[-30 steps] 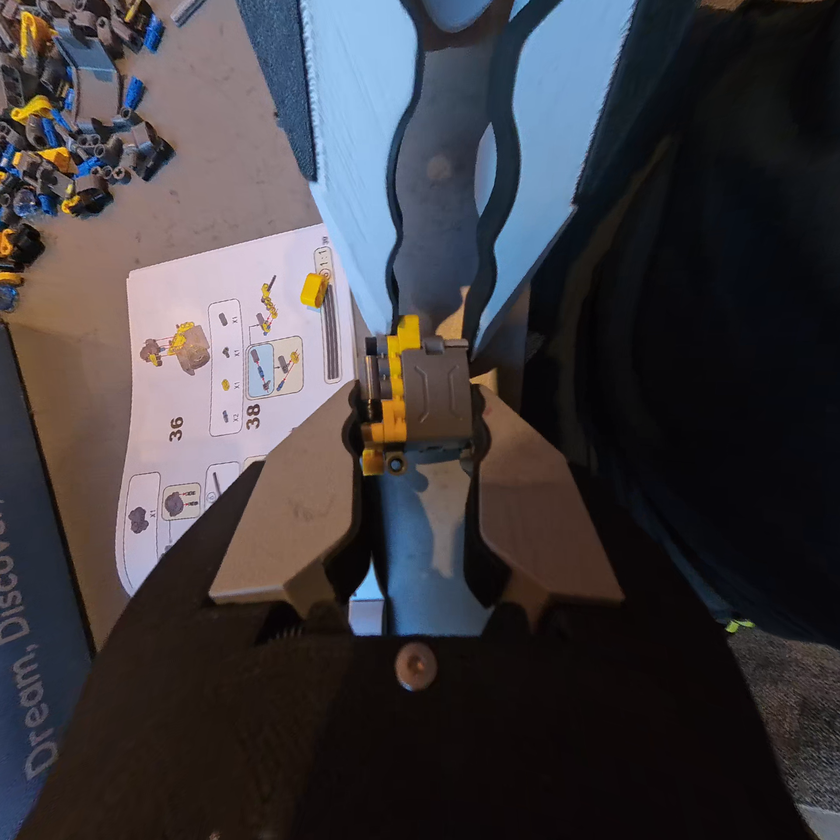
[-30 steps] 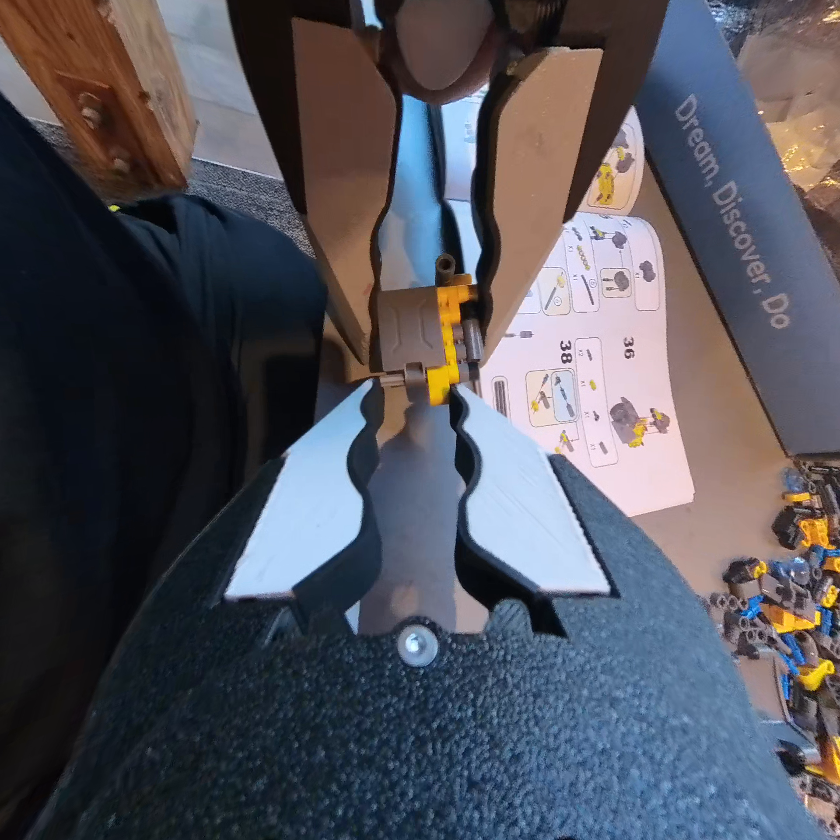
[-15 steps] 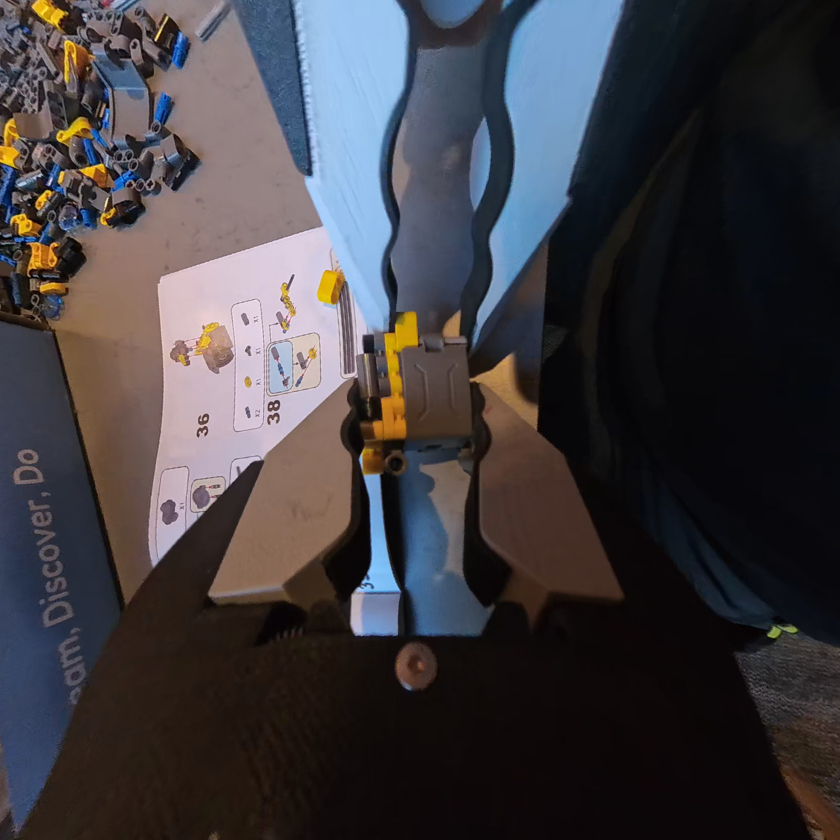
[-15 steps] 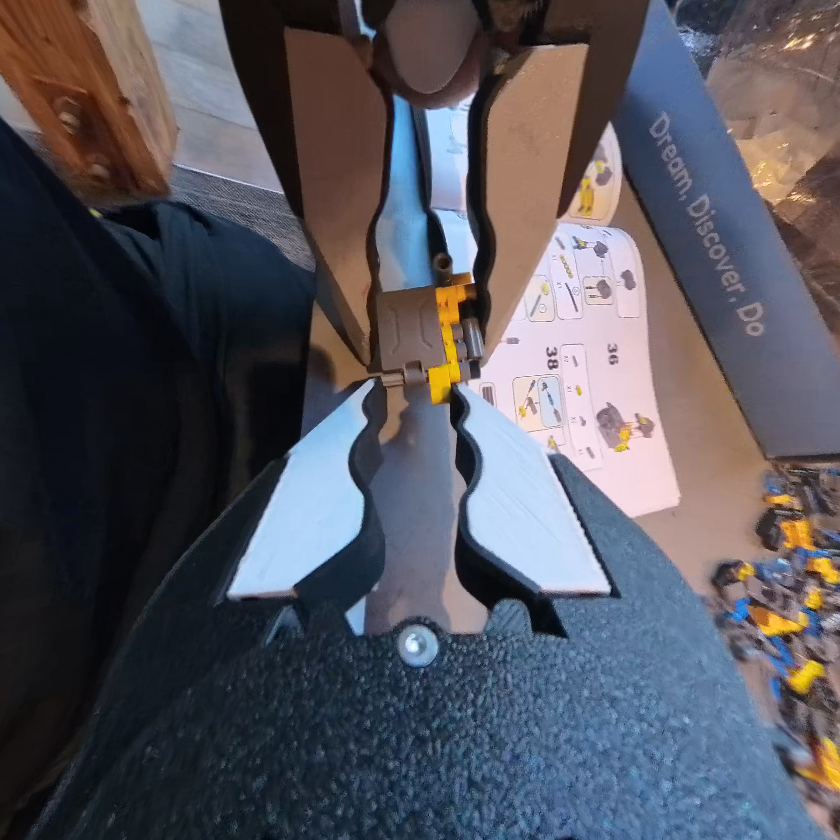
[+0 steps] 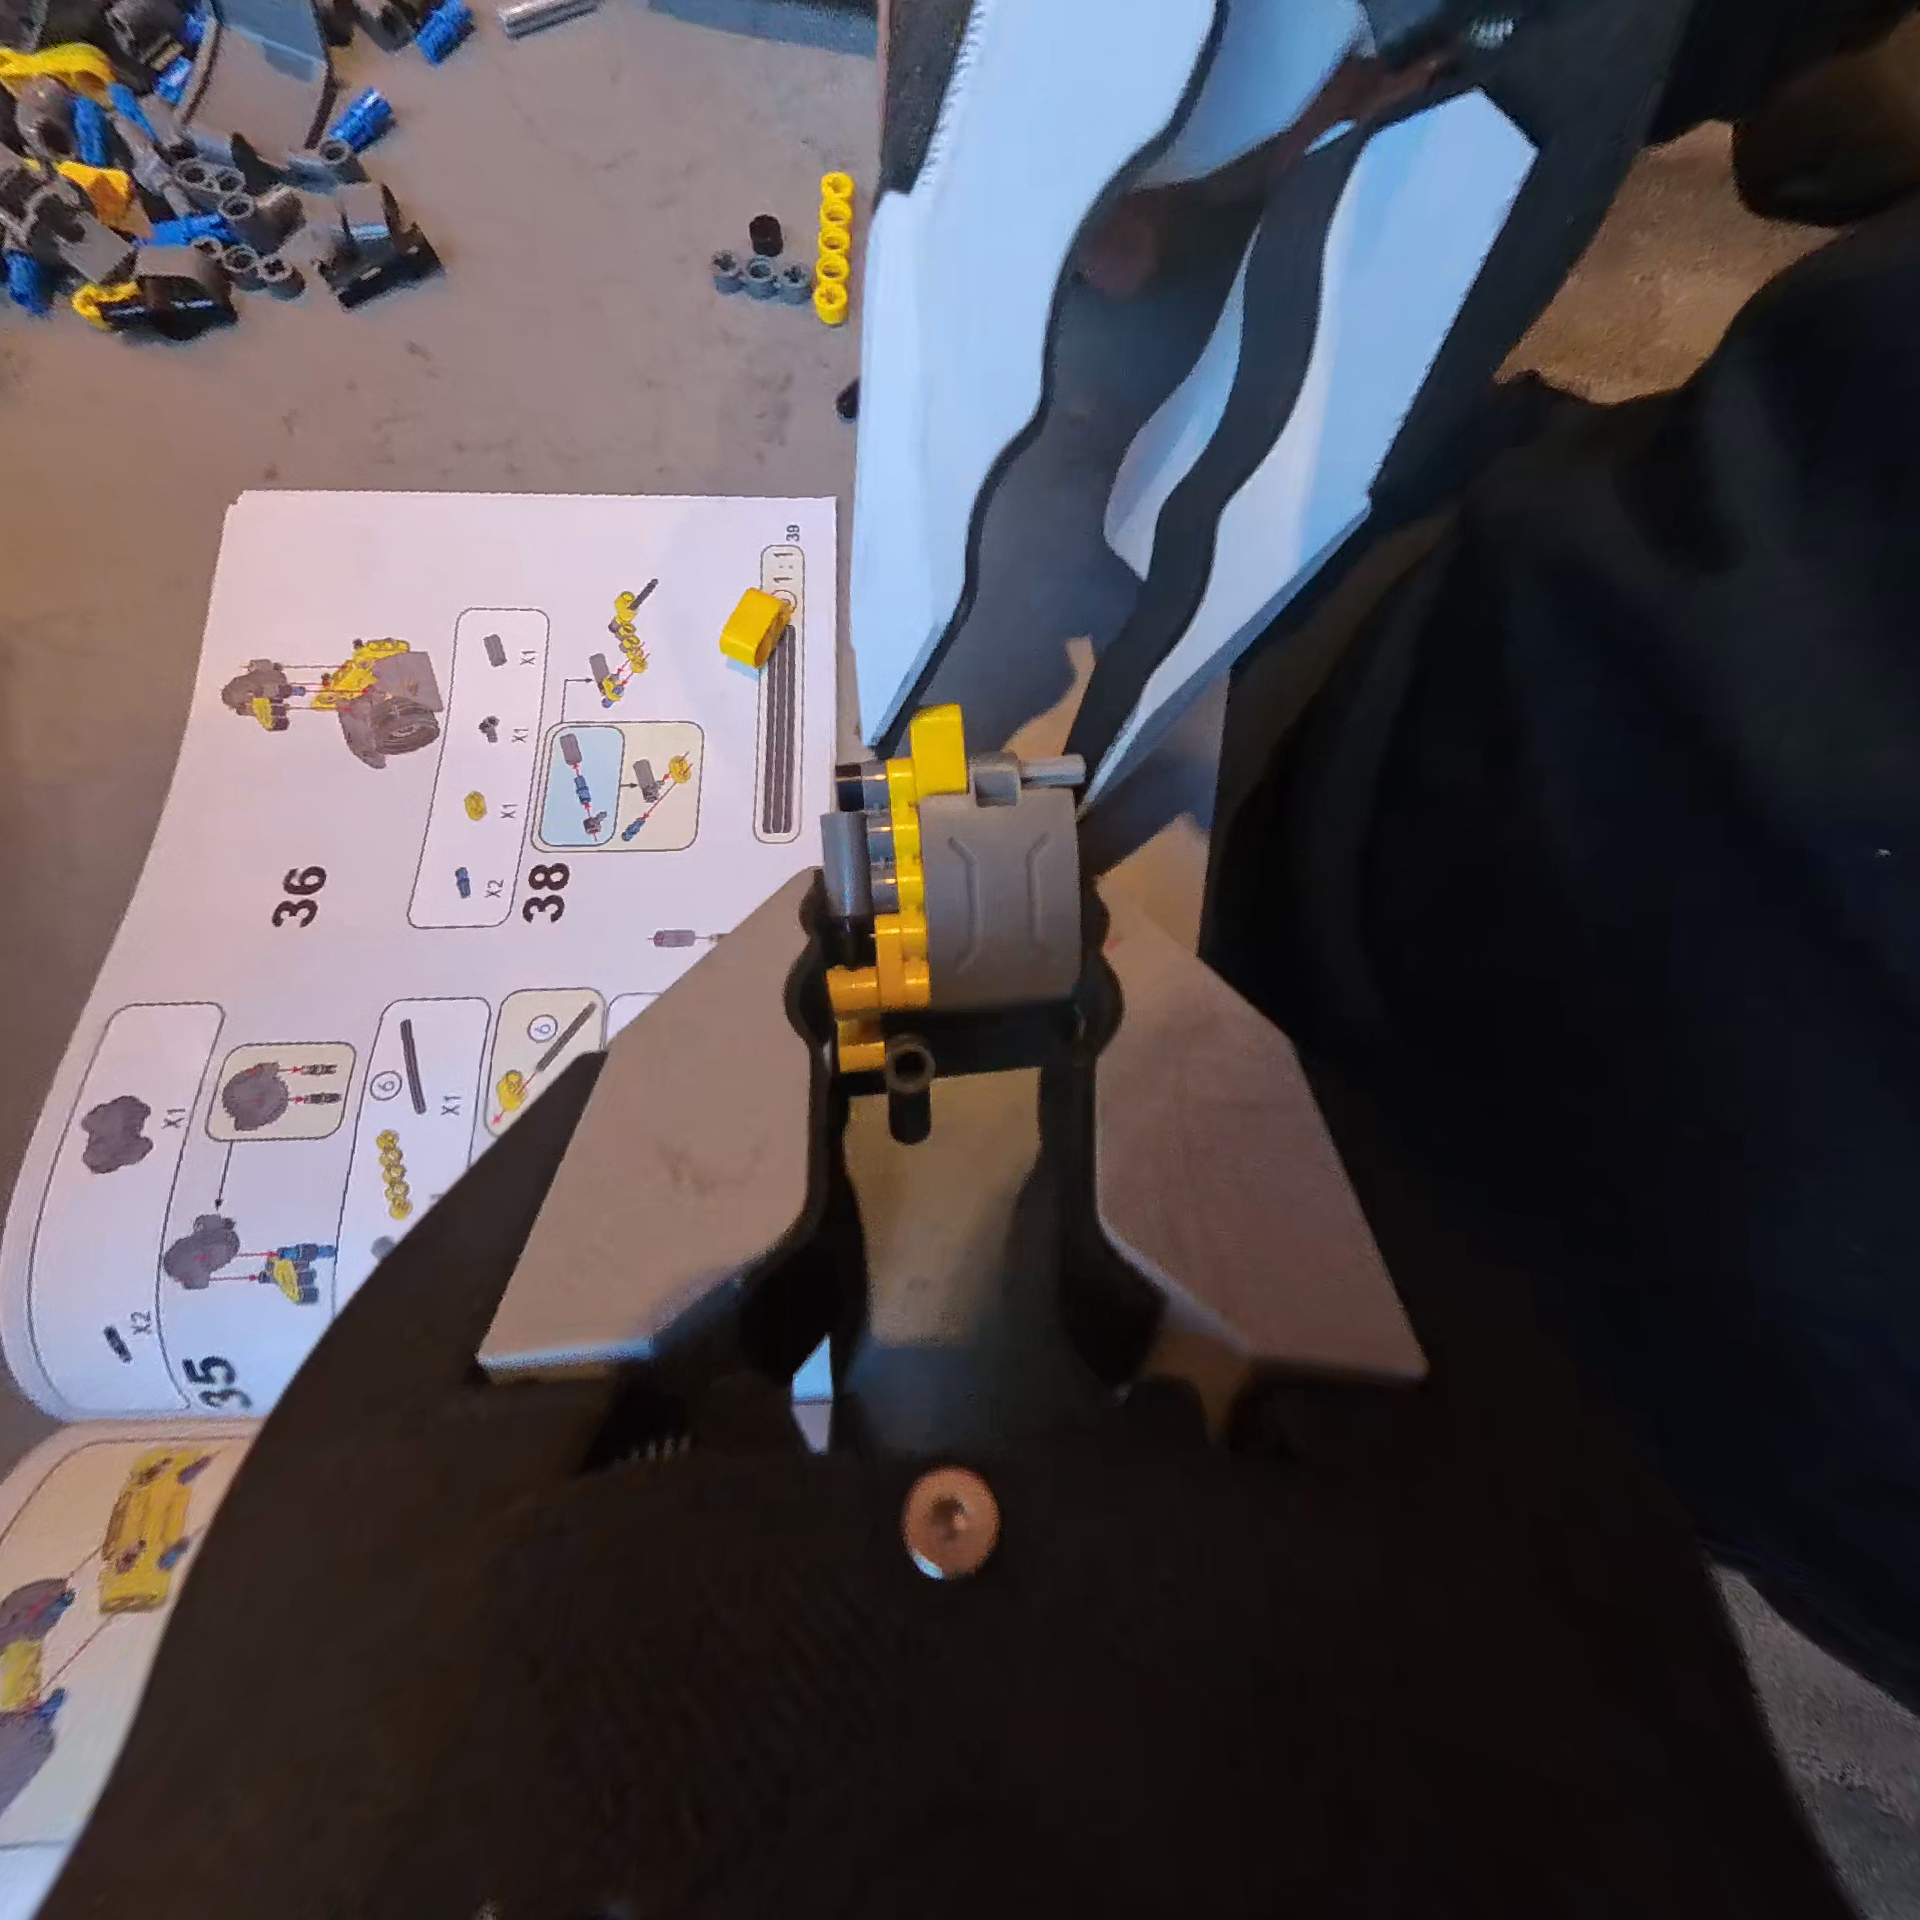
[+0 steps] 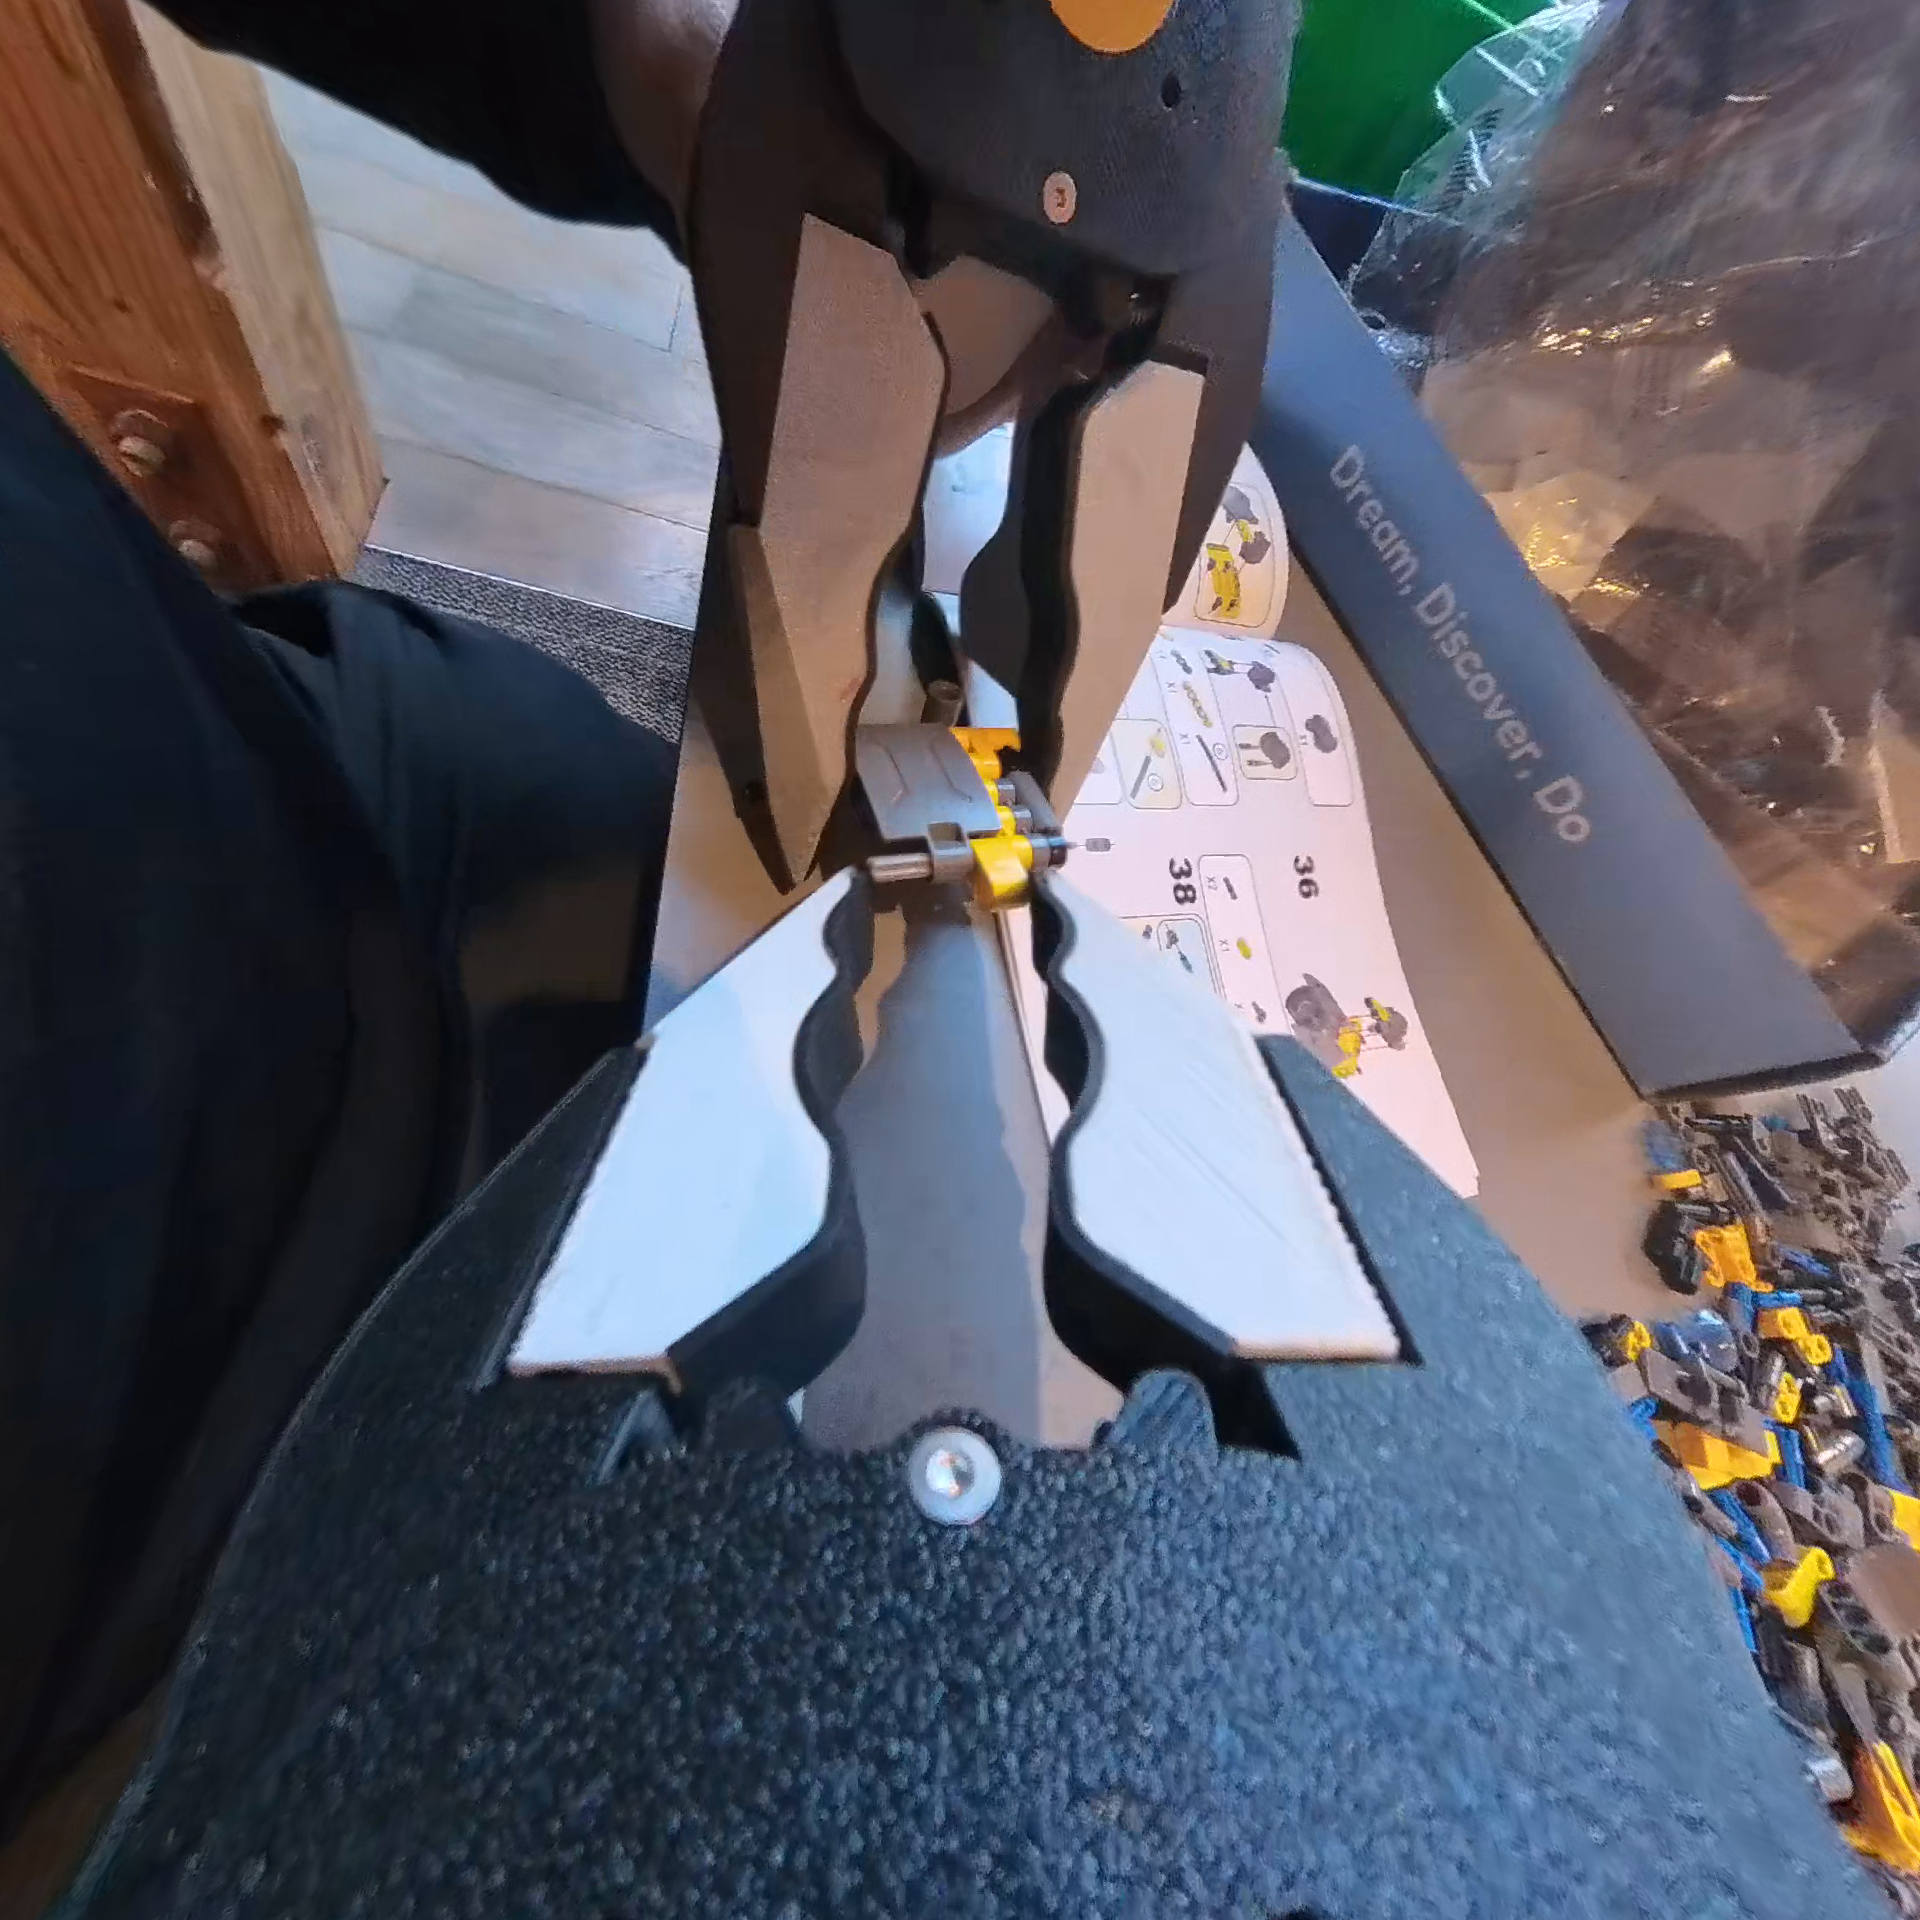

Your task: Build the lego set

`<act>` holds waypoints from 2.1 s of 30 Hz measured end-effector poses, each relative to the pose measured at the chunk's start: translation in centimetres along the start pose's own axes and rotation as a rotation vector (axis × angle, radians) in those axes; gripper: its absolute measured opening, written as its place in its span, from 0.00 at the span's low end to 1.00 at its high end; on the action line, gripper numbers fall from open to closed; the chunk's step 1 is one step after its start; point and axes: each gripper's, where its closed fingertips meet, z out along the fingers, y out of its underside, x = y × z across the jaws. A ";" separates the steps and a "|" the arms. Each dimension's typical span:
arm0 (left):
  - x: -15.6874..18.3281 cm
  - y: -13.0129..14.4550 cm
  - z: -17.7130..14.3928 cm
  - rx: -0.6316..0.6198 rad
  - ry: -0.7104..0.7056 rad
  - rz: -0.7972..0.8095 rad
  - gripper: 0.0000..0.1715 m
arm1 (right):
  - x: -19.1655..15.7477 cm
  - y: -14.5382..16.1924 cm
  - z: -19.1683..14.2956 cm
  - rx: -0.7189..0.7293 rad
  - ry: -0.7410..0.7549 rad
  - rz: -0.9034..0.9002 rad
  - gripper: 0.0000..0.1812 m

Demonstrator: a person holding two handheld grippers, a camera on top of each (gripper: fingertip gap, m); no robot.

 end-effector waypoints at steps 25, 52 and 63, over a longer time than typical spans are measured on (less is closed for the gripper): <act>-0.3 -0.4 0.4 0.011 -0.023 -0.019 0.28 | -0.2 0.1 0.2 0.001 -0.183 0.170 0.16; -0.2 -0.3 0.2 0.077 -0.084 -0.018 0.26 | -0.6 -0.7 0.2 -0.015 -0.204 0.247 0.15; -0.4 0.2 -0.1 0.068 -0.099 -0.009 0.26 | -0.4 -1.1 0.7 -0.029 -0.268 0.205 0.15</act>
